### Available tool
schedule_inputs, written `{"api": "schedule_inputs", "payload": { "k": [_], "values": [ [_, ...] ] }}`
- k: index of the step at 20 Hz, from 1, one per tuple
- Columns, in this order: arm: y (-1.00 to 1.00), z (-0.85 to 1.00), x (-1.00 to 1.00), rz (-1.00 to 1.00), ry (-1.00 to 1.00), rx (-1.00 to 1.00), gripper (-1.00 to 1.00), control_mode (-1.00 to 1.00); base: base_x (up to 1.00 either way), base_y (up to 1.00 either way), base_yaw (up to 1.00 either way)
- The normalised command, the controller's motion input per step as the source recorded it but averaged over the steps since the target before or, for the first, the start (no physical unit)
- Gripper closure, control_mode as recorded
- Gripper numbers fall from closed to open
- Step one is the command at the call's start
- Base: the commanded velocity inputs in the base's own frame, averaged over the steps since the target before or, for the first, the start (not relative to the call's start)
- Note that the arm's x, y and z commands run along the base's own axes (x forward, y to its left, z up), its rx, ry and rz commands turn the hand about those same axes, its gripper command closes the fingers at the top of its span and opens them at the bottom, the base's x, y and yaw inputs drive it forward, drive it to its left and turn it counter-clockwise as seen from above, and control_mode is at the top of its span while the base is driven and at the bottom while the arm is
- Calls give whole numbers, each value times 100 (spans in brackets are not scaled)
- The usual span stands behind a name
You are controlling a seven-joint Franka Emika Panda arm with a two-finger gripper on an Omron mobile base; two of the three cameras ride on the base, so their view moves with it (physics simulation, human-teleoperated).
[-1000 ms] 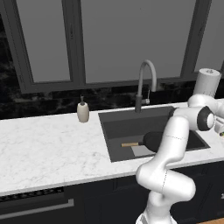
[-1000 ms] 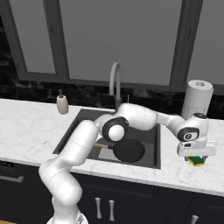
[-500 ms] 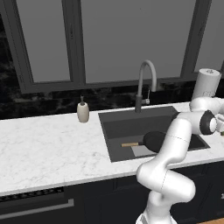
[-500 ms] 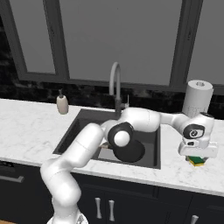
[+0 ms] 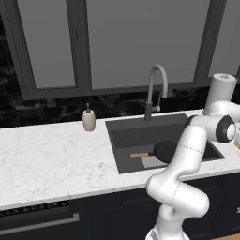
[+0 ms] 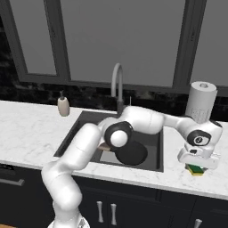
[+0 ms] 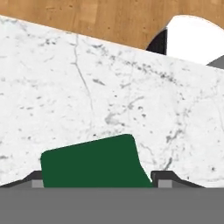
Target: Pick the pan and sponge and place them into the sink. Then turn on the water.
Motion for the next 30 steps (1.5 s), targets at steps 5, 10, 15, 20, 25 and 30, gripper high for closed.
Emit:
{"api": "schedule_inputs", "payload": {
  "k": [5,10,15,20,25,30],
  "values": [
    [99,-14,-37,-1,-22,0,100,-100,0,0,0],
    [100,6,0,-9,-29,-4,100,-100,0,0,0],
    [100,34,0,-14,-25,-6,100,-100,0,0,0],
    [100,88,0,-10,-4,-5,100,-100,0,0,0],
    [95,100,-7,0,11,-4,100,-100,0,0,0],
    [85,87,-5,0,6,-3,100,-100,0,0,0]
  ]
}}
